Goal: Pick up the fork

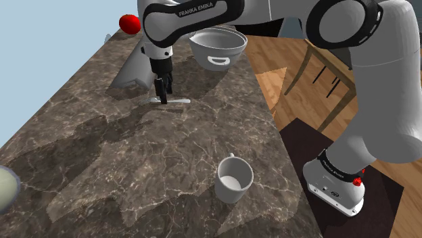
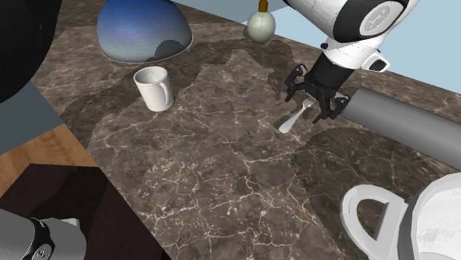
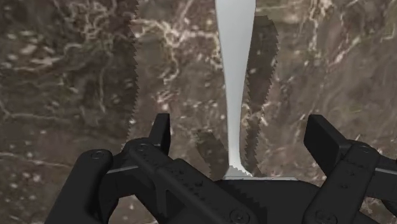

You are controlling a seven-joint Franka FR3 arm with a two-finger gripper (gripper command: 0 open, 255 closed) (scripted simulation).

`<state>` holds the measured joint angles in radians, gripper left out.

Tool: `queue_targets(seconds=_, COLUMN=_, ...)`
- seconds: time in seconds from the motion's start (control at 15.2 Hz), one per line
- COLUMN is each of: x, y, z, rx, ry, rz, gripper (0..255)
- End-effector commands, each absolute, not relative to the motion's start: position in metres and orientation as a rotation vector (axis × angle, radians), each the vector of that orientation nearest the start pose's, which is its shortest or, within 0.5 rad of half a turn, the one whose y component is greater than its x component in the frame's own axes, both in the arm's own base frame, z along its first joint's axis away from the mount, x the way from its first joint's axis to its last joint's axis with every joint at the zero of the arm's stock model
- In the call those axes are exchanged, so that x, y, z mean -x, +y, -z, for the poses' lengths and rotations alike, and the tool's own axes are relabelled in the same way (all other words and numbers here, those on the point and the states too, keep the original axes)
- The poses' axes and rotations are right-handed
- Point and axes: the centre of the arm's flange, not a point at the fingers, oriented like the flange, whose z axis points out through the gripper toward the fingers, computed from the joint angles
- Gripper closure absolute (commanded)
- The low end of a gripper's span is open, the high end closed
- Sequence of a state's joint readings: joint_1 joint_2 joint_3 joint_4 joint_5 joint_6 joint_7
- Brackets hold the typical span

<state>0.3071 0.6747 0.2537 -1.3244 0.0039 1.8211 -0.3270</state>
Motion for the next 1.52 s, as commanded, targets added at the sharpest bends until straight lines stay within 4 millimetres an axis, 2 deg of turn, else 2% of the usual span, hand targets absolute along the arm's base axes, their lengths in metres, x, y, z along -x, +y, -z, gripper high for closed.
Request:
queue_targets(seconds=0.0, x=-0.623, y=0.347, z=-0.327, rx=2.722, ry=-1.224, rz=-0.263, gripper=0)
queue_targets(seconds=0.07, x=-0.623, y=0.347, z=-0.326, rx=2.722, ry=-1.224, rz=-0.263, gripper=0)
queue_targets(seconds=0.13, x=-0.623, y=0.347, z=-0.327, rx=2.722, ry=-1.224, rz=-0.263, gripper=255)
queue_targets(seconds=0.73, x=-0.623, y=0.347, z=-0.326, rx=2.722, ry=-1.224, rz=-0.263, gripper=255)
queue_targets(seconds=1.45, x=-0.623, y=0.347, z=-0.385, rx=2.722, ry=-1.224, rz=-0.263, gripper=255)
